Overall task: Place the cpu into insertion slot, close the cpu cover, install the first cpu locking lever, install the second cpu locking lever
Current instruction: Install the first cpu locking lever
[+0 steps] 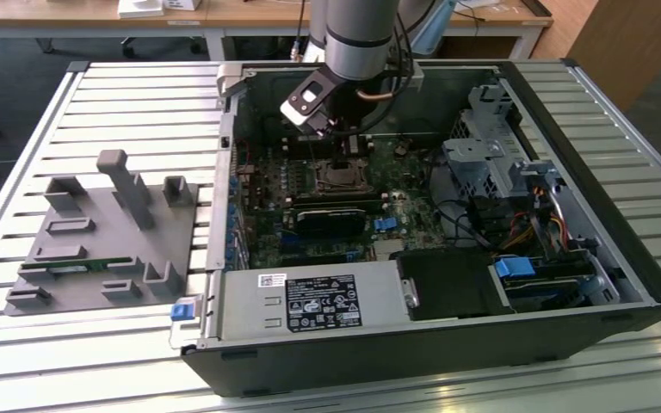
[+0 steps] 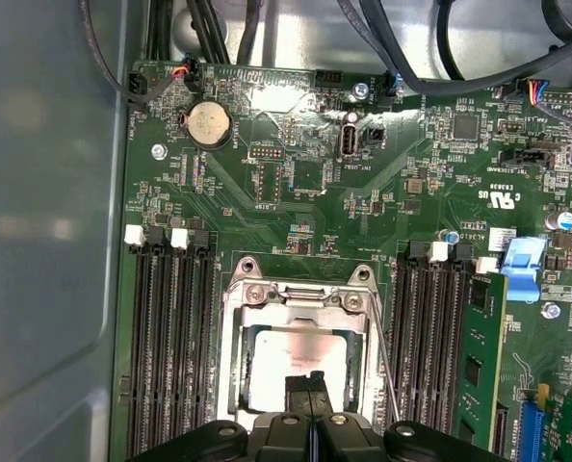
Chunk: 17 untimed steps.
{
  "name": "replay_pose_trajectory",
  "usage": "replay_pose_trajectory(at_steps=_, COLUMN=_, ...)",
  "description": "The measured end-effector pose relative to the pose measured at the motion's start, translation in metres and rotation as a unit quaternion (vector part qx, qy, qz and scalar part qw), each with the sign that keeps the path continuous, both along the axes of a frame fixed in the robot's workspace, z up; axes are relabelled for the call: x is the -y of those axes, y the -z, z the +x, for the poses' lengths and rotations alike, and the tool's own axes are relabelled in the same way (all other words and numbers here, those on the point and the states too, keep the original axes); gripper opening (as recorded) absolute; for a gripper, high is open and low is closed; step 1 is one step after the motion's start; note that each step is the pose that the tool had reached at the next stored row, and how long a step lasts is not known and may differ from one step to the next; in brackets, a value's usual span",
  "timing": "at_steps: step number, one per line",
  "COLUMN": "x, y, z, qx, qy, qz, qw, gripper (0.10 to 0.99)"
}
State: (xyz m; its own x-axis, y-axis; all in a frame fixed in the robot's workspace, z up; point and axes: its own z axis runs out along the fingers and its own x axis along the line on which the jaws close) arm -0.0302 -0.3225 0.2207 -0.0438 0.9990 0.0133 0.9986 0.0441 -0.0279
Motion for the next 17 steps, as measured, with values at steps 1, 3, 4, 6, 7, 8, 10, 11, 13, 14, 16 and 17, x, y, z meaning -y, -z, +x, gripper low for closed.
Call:
replay_pose_trajectory(at_steps=1, x=0.0, y=-0.0002, z=0.0, qx=0.0, qy=0.0, qz=0.0, qw=1.0, gripper=0.106)
replay_pose_trajectory(at_steps=3, x=0.0, y=-0.0005, z=0.0, qx=0.0, qy=0.0, qz=0.0, qw=1.0, gripper=0.106)
replay_pose_trajectory(at_steps=4, x=0.0, y=-0.0006, z=0.0, qx=0.0, qy=0.0, qz=0.0, qw=1.0, gripper=0.106)
replay_pose_trajectory(at_steps=6, x=0.0, y=-0.0008, z=0.0, qx=0.0, qy=0.0, qz=0.0, qw=1.0, gripper=0.106)
replay_pose_trajectory(at_steps=7, x=0.0, y=-0.0011, z=0.0, qx=0.0, qy=0.0, qz=0.0, qw=1.0, gripper=0.106)
replay_pose_trajectory(at_steps=8, x=0.0, y=-0.0013, z=0.0, qx=0.0, qy=0.0, qz=-0.0001, qw=1.0, gripper=0.106)
replay_pose_trajectory(at_steps=10, x=0.0, y=-0.0017, z=0.0, qx=0.0, qy=0.0, qz=0.0, qw=1.0, gripper=0.106)
replay_pose_trajectory(at_steps=11, x=0.0, y=-0.0018, z=0.0, qx=0.0, qy=0.0, qz=0.0, qw=1.0, gripper=0.106)
replay_pose_trajectory(at_steps=13, x=0.0, y=-0.0022, z=0.0, qx=0.0, qy=0.0, qz=0.0, qw=1.0, gripper=0.106)
replay_pose_trajectory(at_steps=14, x=0.0, y=-0.0024, z=0.0, qx=0.0, qy=0.0, qz=0.0, qw=1.0, gripper=0.106)
replay_pose_trajectory(at_steps=16, x=0.0, y=-0.0028, z=0.0, qx=0.0, qy=0.0, qz=0.0, qw=1.0, gripper=0.106)
replay_pose_trajectory(at_steps=17, x=0.0, y=-0.0032, z=0.0, qx=-0.0001, qy=0.0, qz=-0.0001, qw=1.0, gripper=0.106)
